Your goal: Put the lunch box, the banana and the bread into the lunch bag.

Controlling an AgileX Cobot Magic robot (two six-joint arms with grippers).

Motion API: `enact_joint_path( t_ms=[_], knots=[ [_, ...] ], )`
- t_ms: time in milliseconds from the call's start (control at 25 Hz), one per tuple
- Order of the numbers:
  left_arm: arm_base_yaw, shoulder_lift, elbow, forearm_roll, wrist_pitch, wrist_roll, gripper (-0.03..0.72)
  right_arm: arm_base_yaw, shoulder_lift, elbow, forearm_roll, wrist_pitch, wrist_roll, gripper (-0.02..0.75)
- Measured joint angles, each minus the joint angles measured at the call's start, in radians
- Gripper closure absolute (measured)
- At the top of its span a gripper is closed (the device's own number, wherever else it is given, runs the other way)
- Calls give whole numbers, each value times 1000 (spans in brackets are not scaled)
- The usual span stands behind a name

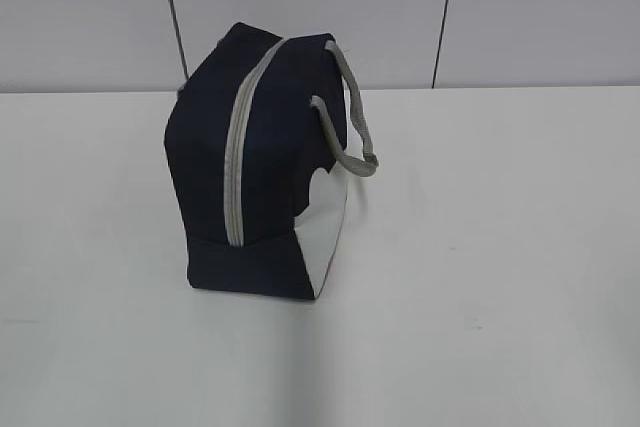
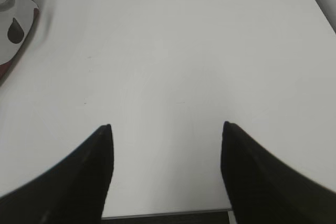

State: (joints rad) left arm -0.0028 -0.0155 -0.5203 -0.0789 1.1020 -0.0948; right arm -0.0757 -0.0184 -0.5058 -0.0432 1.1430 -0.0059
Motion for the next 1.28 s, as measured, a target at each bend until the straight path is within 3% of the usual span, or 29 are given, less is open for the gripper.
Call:
enact_joint_path(
  t_ms=[640, 880, 1280],
  knots=[
    [0, 0, 0, 32, 0, 2, 452, 0, 0, 0, 0, 0, 6, 260],
    [0, 0, 0, 71, 3, 134, 452, 0, 0, 0, 0, 0, 6, 260],
    [0, 0, 0, 70, 3, 154, 454, 0, 0, 0, 0, 0, 6, 260]
  ],
)
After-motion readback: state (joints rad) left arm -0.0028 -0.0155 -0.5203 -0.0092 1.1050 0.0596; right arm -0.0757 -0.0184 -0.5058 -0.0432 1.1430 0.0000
